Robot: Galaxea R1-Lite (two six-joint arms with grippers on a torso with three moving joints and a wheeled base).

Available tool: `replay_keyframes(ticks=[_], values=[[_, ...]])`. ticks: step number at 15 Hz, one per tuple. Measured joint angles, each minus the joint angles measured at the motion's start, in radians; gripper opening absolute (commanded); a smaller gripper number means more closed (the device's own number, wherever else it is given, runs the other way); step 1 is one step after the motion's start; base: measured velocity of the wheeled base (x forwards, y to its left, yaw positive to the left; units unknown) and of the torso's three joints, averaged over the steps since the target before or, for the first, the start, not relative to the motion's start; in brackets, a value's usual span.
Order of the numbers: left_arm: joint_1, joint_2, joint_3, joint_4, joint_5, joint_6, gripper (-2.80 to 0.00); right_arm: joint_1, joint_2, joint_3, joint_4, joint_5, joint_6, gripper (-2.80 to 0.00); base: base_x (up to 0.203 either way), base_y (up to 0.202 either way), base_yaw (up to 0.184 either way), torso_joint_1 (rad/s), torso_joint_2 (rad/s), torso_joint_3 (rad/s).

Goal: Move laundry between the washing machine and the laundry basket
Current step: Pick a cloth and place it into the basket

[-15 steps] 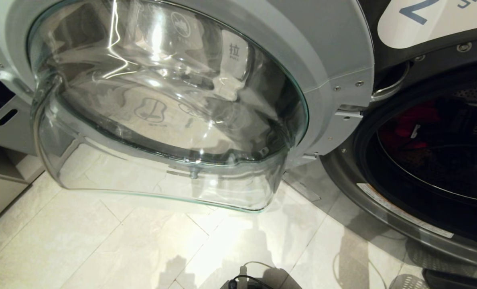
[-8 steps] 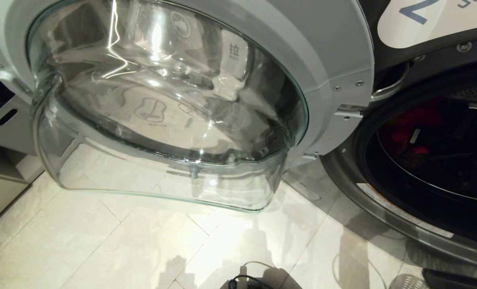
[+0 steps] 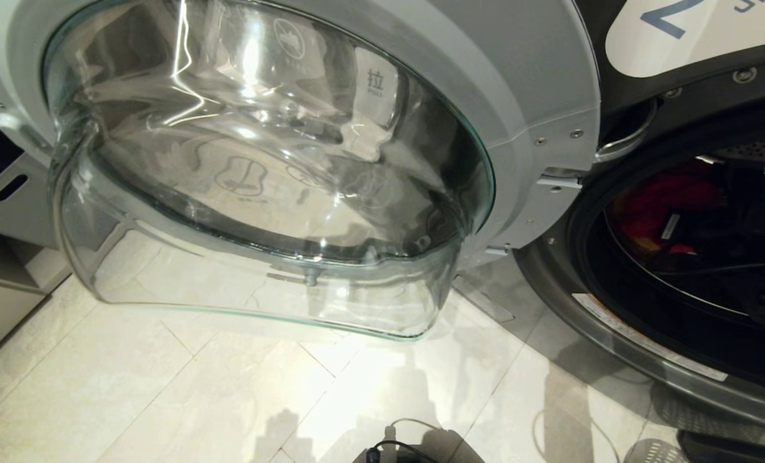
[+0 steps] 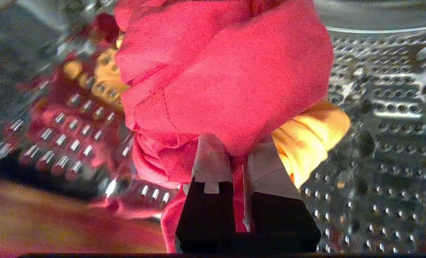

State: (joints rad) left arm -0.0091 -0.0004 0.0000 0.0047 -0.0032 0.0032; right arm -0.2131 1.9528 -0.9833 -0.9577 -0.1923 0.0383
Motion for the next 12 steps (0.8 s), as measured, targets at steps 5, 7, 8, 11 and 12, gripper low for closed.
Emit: replay_keyframes(ticks=[5,7,8,11,12], values=[[0.0,0.0,0.0,-0.001,0.0,0.0,-2.8,0.002,-0.068,0.097,0.0,0.05,-0.003,-2.8,0.0,0.0,0.0,0.0,0.0,0.0],[0.0,0.0,0.0,0.0,0.0,0.0,-2.8,0.002,-0.099,0.146,0.0,0.094,-0.013,-2.8,0.0,0.0,0.0,0.0,0.0,0.0],[0.0,0.0,0.0,0.0,0.0,0.0,-2.8,0.002,-0.111,0.172,-0.001,0.102,-0.022,-2.8,0.0,0.0,0.0,0.0,0.0,0.0],[0.0,0.0,0.0,0.0,0.0,0.0,-2.8,0.006,-0.143,0.234,-0.002,0.106,-0.032,-2.8,0.0,0.0,0.0,0.0,0.0,0.0],[0.0,0.0,0.0,0.0,0.0,0.0,-2.8,0.013,-0.149,0.248,-0.003,0.106,-0.038,-2.8,0.0,0.0,0.0,0.0,0.0,0.0]])
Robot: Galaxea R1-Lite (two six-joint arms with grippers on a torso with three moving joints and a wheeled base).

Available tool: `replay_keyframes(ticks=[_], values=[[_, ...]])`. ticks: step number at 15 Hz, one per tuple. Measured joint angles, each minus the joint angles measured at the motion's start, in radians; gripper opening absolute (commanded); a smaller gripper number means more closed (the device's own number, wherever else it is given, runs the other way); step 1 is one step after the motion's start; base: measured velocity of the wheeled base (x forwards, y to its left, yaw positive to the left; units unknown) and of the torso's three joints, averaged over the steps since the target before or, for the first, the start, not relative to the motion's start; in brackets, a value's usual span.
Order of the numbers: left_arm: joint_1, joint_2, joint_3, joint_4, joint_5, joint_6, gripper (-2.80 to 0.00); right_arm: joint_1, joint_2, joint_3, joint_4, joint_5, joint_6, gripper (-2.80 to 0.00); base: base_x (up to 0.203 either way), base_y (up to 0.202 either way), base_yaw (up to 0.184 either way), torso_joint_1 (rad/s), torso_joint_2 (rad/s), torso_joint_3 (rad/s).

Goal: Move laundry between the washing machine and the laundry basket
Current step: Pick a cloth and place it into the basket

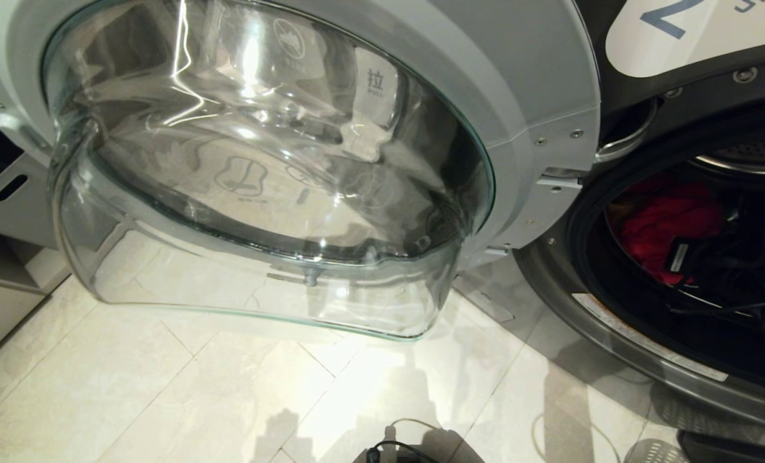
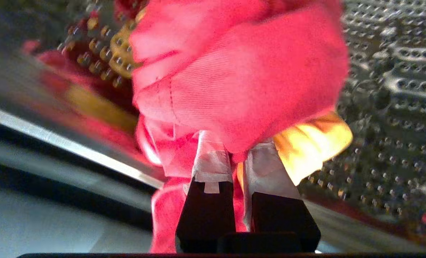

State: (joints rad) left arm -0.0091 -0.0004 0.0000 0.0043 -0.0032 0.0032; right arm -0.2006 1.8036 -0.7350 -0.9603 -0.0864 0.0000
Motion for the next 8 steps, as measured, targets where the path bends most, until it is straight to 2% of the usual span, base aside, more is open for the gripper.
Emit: replay_keyframes(ticks=[8], values=[[0.0,0.0,0.0,0.0,0.0,0.0,-2.8,0.007,-0.042,0.13,-0.064,0.059,-0.078,-2.8,0.0,0.0,0.0,0.0,0.0,0.0]])
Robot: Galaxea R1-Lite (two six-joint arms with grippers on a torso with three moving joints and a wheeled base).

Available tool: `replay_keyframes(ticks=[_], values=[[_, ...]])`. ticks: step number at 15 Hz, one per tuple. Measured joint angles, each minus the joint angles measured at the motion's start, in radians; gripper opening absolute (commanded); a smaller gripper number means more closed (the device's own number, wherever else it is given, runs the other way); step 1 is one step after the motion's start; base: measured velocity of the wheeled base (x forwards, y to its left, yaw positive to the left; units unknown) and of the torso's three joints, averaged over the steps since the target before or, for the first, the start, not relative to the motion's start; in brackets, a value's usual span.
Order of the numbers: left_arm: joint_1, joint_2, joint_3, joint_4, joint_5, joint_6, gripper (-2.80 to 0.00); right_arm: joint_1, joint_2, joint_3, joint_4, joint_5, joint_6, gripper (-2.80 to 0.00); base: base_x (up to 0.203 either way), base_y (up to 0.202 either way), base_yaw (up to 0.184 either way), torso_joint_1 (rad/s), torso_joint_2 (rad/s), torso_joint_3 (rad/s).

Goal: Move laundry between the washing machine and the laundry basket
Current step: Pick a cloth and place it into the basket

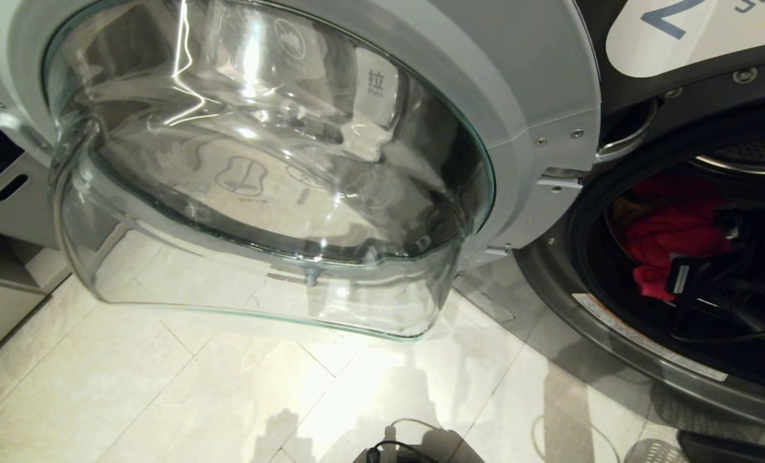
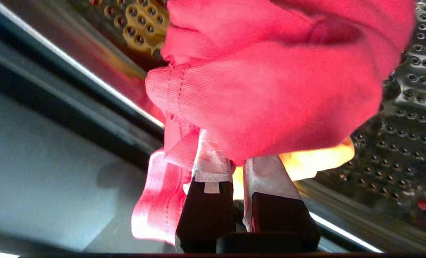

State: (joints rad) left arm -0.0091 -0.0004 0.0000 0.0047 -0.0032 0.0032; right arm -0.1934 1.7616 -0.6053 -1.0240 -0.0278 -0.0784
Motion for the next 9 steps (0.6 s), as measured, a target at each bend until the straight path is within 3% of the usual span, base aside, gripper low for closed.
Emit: replay_keyframes(ticks=[5,9], values=[[0.0,0.0,0.0,0.0,0.0,0.0,-2.8,-0.001,-0.048,0.064,0.0,0.032,-0.051,-2.8,0.0,0.0,0.0,0.0,0.0,0.0],[0.0,0.0,0.0,0.0,0.0,0.0,-2.8,-0.001,-0.124,0.155,0.002,0.131,-0.079,-2.8,0.0,0.0,0.0,0.0,0.0,0.0]])
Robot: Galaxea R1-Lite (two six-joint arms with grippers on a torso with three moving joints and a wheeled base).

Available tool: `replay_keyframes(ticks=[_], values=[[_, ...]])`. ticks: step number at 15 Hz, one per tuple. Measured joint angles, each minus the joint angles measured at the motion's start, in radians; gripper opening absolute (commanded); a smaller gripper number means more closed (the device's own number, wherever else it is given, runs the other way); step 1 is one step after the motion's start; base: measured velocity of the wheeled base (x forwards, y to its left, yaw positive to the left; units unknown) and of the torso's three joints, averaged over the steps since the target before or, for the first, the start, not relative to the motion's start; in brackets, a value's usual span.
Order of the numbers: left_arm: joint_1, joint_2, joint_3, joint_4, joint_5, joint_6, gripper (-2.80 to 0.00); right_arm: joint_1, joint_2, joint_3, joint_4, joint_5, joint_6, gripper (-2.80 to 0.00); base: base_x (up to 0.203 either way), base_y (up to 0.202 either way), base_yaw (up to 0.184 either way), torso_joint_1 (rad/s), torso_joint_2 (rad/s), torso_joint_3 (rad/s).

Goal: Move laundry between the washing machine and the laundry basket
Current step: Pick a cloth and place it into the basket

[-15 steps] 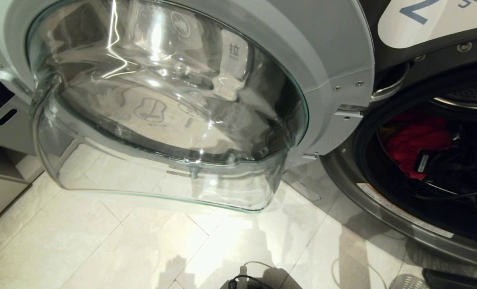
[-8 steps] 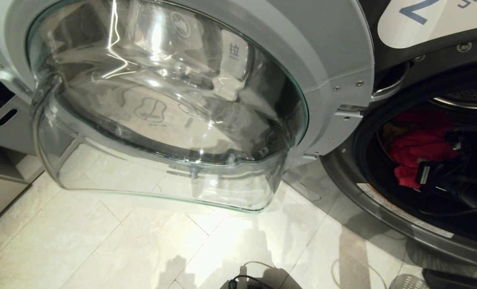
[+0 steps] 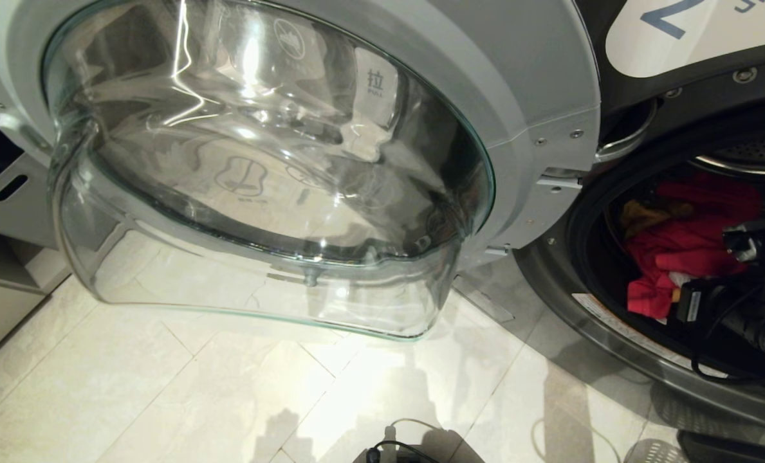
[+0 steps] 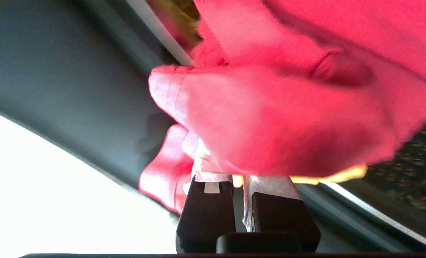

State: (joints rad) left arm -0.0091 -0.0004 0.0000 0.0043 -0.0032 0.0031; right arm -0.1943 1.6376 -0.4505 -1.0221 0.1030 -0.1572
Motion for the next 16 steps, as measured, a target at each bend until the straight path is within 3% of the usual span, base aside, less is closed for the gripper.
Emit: replay_keyframes(ticks=[16], values=[[0.0,0.0,0.0,0.0,0.0,-0.001,-2.8,0.001,-0.46,0.322,0.02,0.05,-0.05,-2.8,0.0,0.0,0.0,0.0,0.0,0.0]])
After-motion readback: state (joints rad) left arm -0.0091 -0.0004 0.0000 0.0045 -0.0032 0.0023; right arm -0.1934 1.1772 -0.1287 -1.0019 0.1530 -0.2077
